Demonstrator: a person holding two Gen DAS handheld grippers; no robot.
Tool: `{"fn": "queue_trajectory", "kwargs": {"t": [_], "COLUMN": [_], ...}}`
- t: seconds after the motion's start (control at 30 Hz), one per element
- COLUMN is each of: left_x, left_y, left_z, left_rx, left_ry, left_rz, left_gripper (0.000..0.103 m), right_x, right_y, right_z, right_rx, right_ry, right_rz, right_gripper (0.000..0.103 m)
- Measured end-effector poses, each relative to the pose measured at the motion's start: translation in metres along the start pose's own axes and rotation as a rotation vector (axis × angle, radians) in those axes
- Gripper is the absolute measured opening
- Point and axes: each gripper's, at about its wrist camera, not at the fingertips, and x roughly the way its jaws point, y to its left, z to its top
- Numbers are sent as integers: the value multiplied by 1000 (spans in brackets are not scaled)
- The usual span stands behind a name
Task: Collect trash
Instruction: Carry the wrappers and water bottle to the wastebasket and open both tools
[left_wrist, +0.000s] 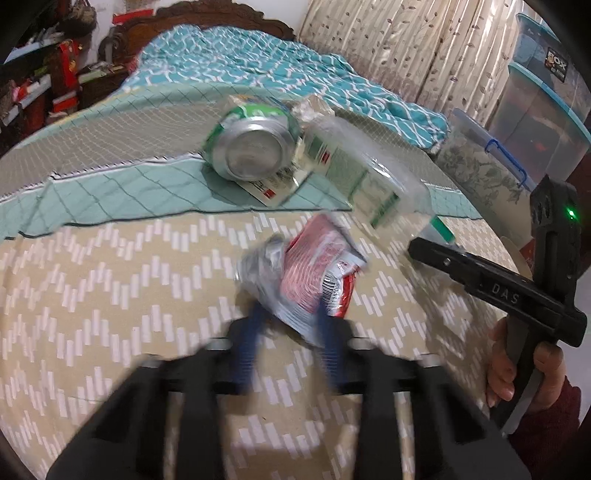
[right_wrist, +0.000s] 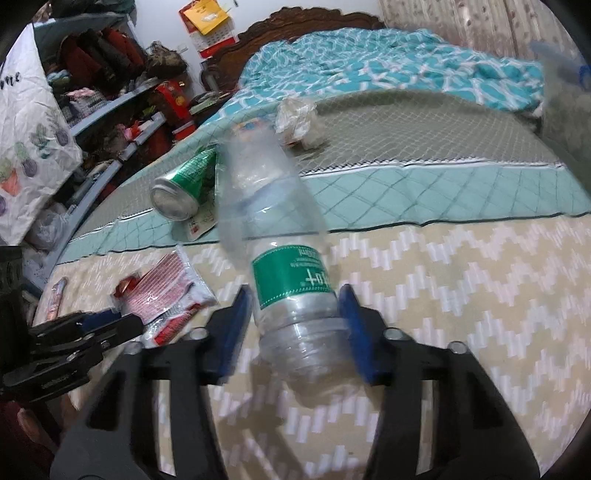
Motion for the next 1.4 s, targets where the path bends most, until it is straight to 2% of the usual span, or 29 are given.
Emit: {"fn": "queue_trajectory", "kwargs": {"t": [0.03,0.13,0.2,0.3,0.43,0.63,0.67,0.7,0.9,1.13,1.17,1.2,1.23,1.27,1.4], "left_x": [-1,-3,1,10,29,71,79,88,133,165,172,177,183,186,180], "left_y": [-1,-8,-16,-39,-92,-198,-215,-236,-364,-460,-475,-484,-496,-502,-489], "left_z": [0,-2,-2,2,16,40,42,43,49,49,50,50,51,53,63], "left_rx": [1,6,-19,15,85,254,277,307,484,614,632,643,655,655,604], "left_ry": [-2,-9,21,54,105,150,165,180,220,250,258,258,258,249,240], "left_rz": [-6,-35,-108,-145,-226,-341,-358,-375,-441,-494,-502,-495,-470,-449,-470], "left_gripper": [12,8,8,7,7,5,5,5,5,5,6,10,29,44,44], "right_x": [-4,-17,-29,-57,-98,-151,-166,-166,-201,-219,-220,-220,-224,-226,-250], "right_y": [1,5,-1,-21,-56,-115,-145,-145,-206,-266,-275,-282,-289,-288,-283], "right_z": [-2,-10,-19,-36,-56,-83,-90,-90,-111,-124,-123,-122,-125,-125,-130], "right_rx": [4,7,25,71,142,308,360,360,515,641,656,666,672,680,660], "right_ry": [-15,-36,-48,-89,-166,-263,-291,-291,-355,-378,-381,-384,-385,-402,-485], "right_rz": [3,21,17,-30,-161,-323,-371,-371,-475,-517,-514,-511,-518,-544,-577], "right_gripper": [46,44,44,43,43,43,43,43,43,44,45,52,67,70,70]}}
